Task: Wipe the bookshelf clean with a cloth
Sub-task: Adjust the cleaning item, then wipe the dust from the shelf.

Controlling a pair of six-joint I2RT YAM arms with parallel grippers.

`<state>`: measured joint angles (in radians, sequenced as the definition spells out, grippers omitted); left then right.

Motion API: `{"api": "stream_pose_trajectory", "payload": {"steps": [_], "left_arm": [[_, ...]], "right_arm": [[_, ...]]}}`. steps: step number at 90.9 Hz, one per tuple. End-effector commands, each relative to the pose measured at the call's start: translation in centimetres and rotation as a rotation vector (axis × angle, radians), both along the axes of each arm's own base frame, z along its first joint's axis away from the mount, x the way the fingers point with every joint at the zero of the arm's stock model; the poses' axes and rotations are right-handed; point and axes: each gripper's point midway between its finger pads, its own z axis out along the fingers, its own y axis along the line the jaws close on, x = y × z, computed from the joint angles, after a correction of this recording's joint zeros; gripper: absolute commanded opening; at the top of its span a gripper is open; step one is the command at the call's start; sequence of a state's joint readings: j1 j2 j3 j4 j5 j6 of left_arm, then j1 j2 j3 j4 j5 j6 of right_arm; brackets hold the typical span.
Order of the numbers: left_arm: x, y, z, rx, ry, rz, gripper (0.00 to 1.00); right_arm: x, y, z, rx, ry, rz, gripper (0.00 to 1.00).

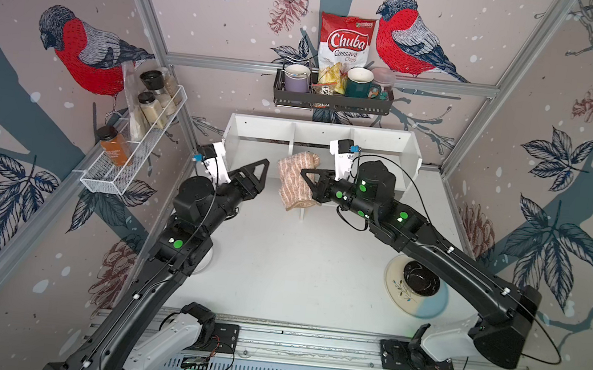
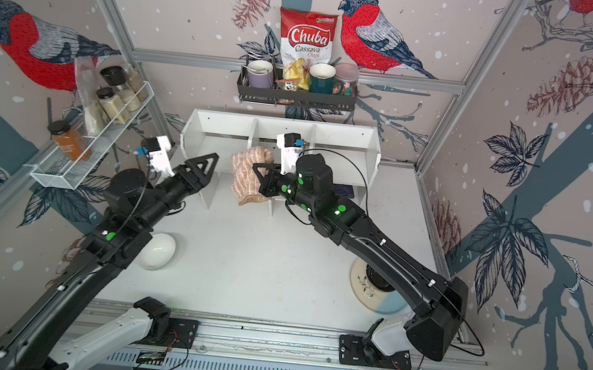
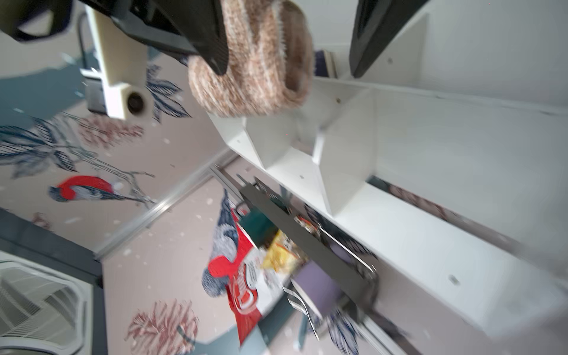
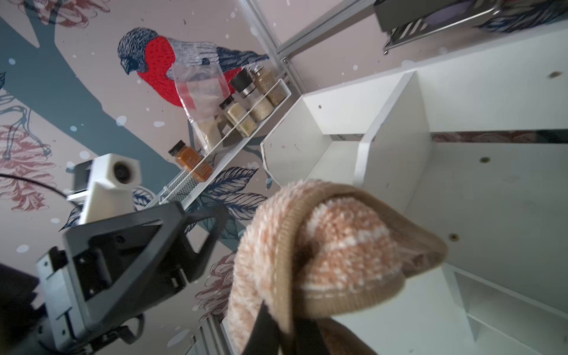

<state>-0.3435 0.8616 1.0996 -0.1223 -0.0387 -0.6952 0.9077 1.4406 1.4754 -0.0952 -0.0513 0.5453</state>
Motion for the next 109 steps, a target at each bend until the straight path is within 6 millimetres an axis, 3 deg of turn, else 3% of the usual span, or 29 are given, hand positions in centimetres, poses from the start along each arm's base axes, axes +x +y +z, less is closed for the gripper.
{"api": "stream_pose_trajectory", "payload": {"steps": [1, 8, 22, 33, 40, 52, 62, 76, 96, 103, 109], "left_arm": [[0.9, 8.4, -3.6, 0.377, 0.187, 0.417, 0.72], [2.7, 10.8, -4.6, 0.426, 0.263, 0.499, 0.75], [8.0, 10.5, -7.6, 0.422, 0.32, 0.423, 0.8], [11.0, 9.8, -9.2, 0.44, 0.324, 0.38, 0.8], [12.5, 9.6, -9.9, 0.464, 0.327, 0.368, 0.75], [13.7, 9.4, -11.0, 0.447, 0.324, 0.334, 0.61], [14.0, 8.7, -11.3, 0.411, 0.307, 0.288, 0.37], [14.0, 8.4, -12.0, 0.396, 0.311, 0.267, 0.14], [14.1, 8.0, -12.5, 0.399, 0.322, 0.247, 0.0], [14.1, 7.9, -12.6, 0.41, 0.322, 0.239, 0.0], [14.2, 7.8, -12.7, 0.421, 0.32, 0.229, 0.0]], "right_arm": [[3.2, -3.8, -1.5, -0.152, -0.017, -0.262, 0.0], [5.2, -5.8, -2.6, -0.249, -0.004, -0.402, 0.0], [7.9, -7.4, -3.8, -0.313, 0.031, -0.489, 0.0], [9.5, -6.5, -5.3, -0.351, 0.063, -0.46, 0.0], [10.3, -5.3, -6.6, -0.384, 0.079, -0.423, 0.0], [11.1, -2.9, -7.7, -0.479, 0.05, -0.409, 0.0], [11.9, -1.2, -9.1, -0.544, 0.056, -0.415, 0.0], [11.9, -0.9, -10.9, -0.553, 0.114, -0.411, 0.0], [13.3, -4.3, -10.0, -0.527, 0.13, -0.518, 0.0], [13.9, -3.9, -9.6, -0.509, 0.125, -0.507, 0.0], [14.1, -2.4, -9.4, -0.493, 0.116, -0.458, 0.0]]}}
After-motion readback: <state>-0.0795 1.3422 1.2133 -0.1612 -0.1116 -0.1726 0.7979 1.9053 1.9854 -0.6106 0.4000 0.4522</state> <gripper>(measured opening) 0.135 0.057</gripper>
